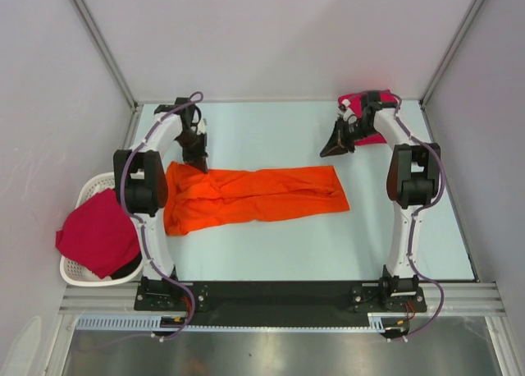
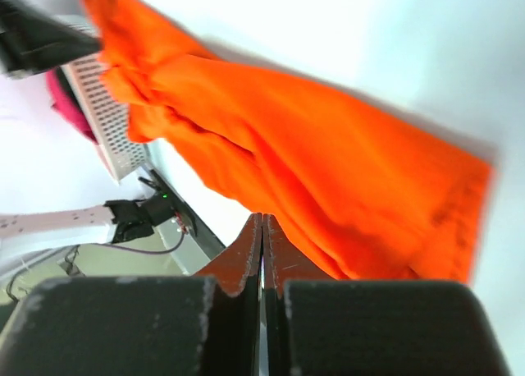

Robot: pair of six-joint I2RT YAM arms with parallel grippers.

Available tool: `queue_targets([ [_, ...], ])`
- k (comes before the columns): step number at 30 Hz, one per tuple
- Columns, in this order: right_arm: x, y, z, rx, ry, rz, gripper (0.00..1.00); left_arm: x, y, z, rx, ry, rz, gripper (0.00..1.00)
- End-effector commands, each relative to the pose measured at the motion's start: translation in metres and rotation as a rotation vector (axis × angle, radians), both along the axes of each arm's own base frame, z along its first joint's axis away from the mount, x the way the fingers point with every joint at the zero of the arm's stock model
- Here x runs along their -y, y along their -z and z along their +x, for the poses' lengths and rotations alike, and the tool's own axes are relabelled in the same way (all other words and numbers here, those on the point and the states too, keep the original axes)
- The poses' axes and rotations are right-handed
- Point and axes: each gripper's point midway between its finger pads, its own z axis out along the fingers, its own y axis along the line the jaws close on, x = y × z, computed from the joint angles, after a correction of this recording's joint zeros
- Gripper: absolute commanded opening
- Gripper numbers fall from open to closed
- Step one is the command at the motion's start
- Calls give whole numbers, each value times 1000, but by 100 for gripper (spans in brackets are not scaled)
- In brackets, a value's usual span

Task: Fold and stack the t-shirts
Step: Fold the other side of the tshirt into a rectangle

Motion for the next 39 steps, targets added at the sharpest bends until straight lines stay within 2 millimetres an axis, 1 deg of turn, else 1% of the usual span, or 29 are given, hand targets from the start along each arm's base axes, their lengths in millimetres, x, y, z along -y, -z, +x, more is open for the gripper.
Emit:
queue_targets([
  [1, -44, -17, 0, 14, -77, 120, 0, 20, -40, 14, 124, 3, -118, 0],
  [2, -49, -12, -4, -8, -84, 121, 0, 20, -45, 13, 138, 0, -126, 0],
  [3, -53, -5, -7, -25, -95, 115, 0, 21, -43, 9, 128, 3, -120, 0],
  [4, -61, 7, -18, -77, -118, 105, 0, 18, -40, 5, 112, 3, -107, 0],
  [5, -64, 15, -23, -97, -126, 96, 0, 9, -32, 1, 91, -6, -51, 0],
  [6, -66, 22, -28, -125, -131, 82, 0, 0, -24, -7, 54, -15, -3, 0],
  [7, -68, 32, -38, -176, -142, 63, 0, -4, -20, -18, 9, -14, 23, 0],
  [8, -68, 37, -41, -194, -143, 52, 0, -11, -16, -22, -1, -14, 58, 0],
  [10, -63, 49, -49, -239, -140, -2, 0, -15, -10, -36, -53, -16, 78, 0],
  [11, -61, 52, -50, -244, -142, -22, 0, -17, -7, -39, -63, -18, 90, 1],
  [12, -58, 53, -51, -249, -140, -41, 0, -19, -4, -43, -77, -15, 105, 5],
  [13, -54, 56, -52, -244, -142, -76, 0, -20, -2, -43, -81, -16, 110, 14],
  [14, -51, 54, -50, -232, -136, -96, 0, -21, 1, -43, -87, -17, 113, 48],
  [15, -49, 54, -49, -223, -134, -117, 0, -19, 0, -41, -78, -15, 105, 59],
  [16, -44, 56, -48, -215, -130, -146, 0, -19, -1, -36, -58, -18, 100, 66],
  [17, -43, 54, -45, -200, -127, -164, 0, -18, -4, -33, -39, -17, 97, 67],
  [18, -41, 53, -45, -195, -125, -179, 0, -16, -7, -28, -18, -18, 81, 66],
  [20, -37, 55, -41, -177, -116, -221, 0, -15, -9, -18, 21, -19, 79, 47],
  [21, -34, 56, -39, -168, -113, -236, 0, -17, -10, -13, 37, -25, 90, 31],
  [22, -30, 58, -38, -162, -108, -263, 0, -18, -8, -11, 31, -27, 96, 1],
  [23, -29, 61, -38, -166, -108, -276, 0, -20, 0, -11, 10, -28, 104, 0],
  [26, -22, 65, -34, -151, -102, -336, 0, -21, 12, -8, -18, -27, 111, 0],
  [29, -15, 62, -25, -102, -82, -404, 0, -22, 21, -6, -30, -29, 120, 0],
  [30, -9, 62, -18, -64, -70, -446, 0, -22, 24, -5, -34, -32, 122, 0],
  [31, -9, 62, -16, -44, -73, -472, 0, -23, 28, -7, -46, -32, 124, 0],
  [33, 1, 65, -11, -13, -65, -553, 0, -23, 40, -11, -83, -32, 126, 0],
  [35, 4, 69, -12, 2, -74, -600, 0, -24, 49, -18, -115, -35, 130, 0],
  [36, 10, 72, -11, 13, -75, -648, 0, -25, 55, -20, -132, -39, 139, 0],
  [39, 19, 77, -9, 36, -84, -729, 0, -29, 60, -23, -148, -46, 165, 0],
])
